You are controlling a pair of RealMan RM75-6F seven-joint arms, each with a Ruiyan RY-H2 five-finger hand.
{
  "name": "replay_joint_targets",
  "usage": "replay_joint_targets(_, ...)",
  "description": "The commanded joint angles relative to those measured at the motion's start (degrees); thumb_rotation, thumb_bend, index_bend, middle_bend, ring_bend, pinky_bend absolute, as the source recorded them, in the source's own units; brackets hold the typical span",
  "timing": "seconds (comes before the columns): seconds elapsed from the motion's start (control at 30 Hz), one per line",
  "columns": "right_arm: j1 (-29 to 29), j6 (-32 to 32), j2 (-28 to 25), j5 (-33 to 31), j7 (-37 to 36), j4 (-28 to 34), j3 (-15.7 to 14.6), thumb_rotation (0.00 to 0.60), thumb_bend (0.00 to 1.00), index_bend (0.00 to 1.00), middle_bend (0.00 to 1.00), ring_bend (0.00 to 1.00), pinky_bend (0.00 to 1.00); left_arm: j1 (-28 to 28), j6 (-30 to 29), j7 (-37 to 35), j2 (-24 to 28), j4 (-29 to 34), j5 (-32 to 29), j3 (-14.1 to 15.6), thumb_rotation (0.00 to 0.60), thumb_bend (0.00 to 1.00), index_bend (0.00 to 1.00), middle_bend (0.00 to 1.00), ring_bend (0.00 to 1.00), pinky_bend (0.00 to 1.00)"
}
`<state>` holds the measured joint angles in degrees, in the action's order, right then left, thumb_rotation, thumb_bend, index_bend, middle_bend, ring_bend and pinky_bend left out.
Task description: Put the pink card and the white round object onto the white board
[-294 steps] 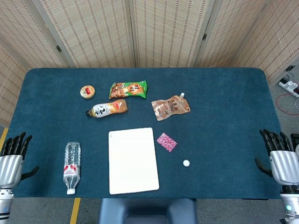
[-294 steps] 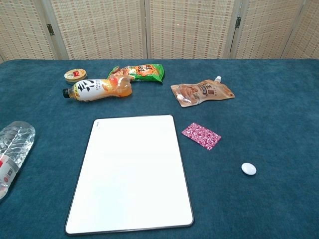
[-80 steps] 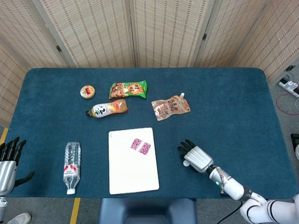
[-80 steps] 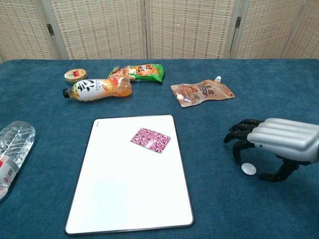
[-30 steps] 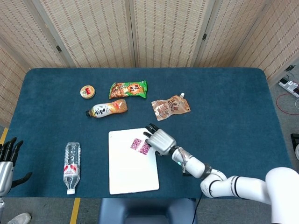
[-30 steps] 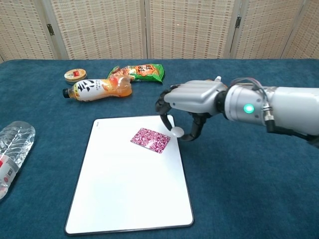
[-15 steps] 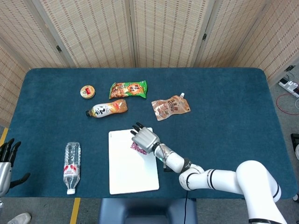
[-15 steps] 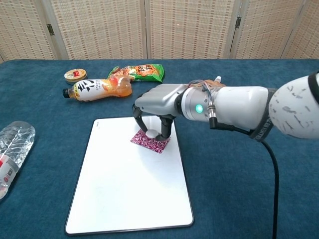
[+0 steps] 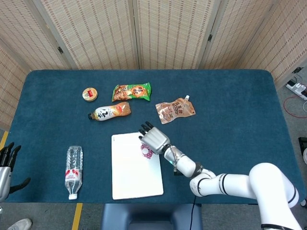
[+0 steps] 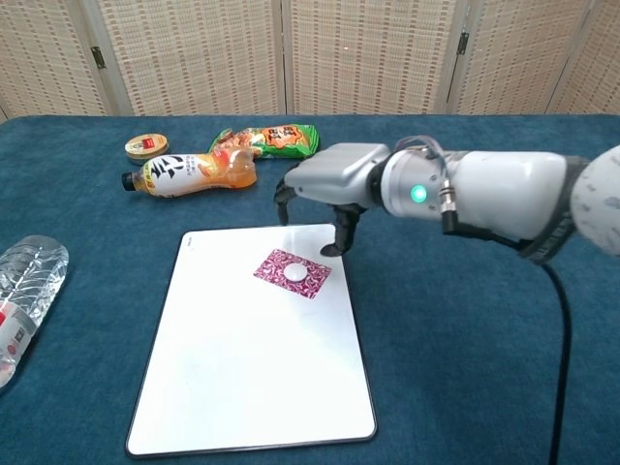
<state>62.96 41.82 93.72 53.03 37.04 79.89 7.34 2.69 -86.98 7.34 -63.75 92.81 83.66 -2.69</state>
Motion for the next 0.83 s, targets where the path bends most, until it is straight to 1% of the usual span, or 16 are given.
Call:
replay_joint_targets(0.03, -4.86, 7.91, -6.99, 2.72, 0.70, 6.96, -2.57, 0.600, 0.33, 0.26, 0.16, 0.02, 0.00, 0.22, 0.14, -0.01, -0.18, -0.01, 0.23, -0.05, 0.600, 0.21, 0.07, 0.00, 0.06, 0.00)
replay_joint_targets(0.17, -11.76, 16.52, -14.92, 6.19, -1.38, 14.40, -5.68, 0.600, 0.33, 0.23, 0.16, 0.04, 0.00, 0.75, 0.33, 0.30, -0.70, 0.12, 0.67, -0.29, 0.600, 0.21, 0.07, 0.00, 0.06, 0.00)
replay_joint_targets(0.27, -17.70, 23.27, -19.36, 10.06, -4.82, 17.23, -8.30, 0.600, 0.33, 0.22, 0.15, 0.03, 0.00, 1.24, 0.63, 0.72, -1.14, 0.40, 0.96, -0.43, 0.600, 0.21, 0.07, 0.00, 0.06, 0.00)
replay_joint_targets(0.4, -25.29, 30.94, -24.22, 14.84, -11.14, 18.99, -11.28, 0.600, 0.33, 0.15, 0.12, 0.01, 0.00, 2.10, 1.20, 2.02, -2.12, 0.65, 1.41, -0.64, 0.600, 0.21, 0.07, 0.00, 0.06, 0.00)
replay_joint_targets(0.5, -31.44, 37.21, -27.19, 17.72, -16.73, 19.55, -13.02, 0.600, 0.33, 0.11, 0.08, 0.00, 0.00, 2.53, 1.32, 2.84, -2.72, 0.97, 1.51, -0.87, 0.600, 0.21, 0.07, 0.00, 0.06, 0.00)
replay_joint_targets(0.6, -37.61, 43.42, -29.21, 20.46, -22.19, 19.07, -14.60, 0.600, 0.33, 0.09, 0.04, 0.00, 0.00, 2.77, 1.38, 3.65, -3.07, 1.54, 1.33, -1.06, 0.600, 0.21, 0.07, 0.00, 0.06, 0.00)
replay_joint_targets(0.7, -42.67, 47.59, -30.50, 22.00, -25.48, 18.37, -15.89, 0.600, 0.33, 0.09, 0.04, 0.00, 0.00, 3.03, 1.47, 4.54, -3.31, 1.98, 1.32, -1.16, 0.600, 0.21, 0.07, 0.00, 0.06, 0.00)
replay_joint_targets(0.83, -48.01, 51.44, -30.83, 22.68, -29.64, 18.17, -16.13, 0.600, 0.33, 0.09, 0.04, 0.00, 0.00, 2.93, 0.73, 5.38, -4.07, 2.45, 1.18, -1.39, 0.600, 0.21, 0.07, 0.00, 0.06, 0.00)
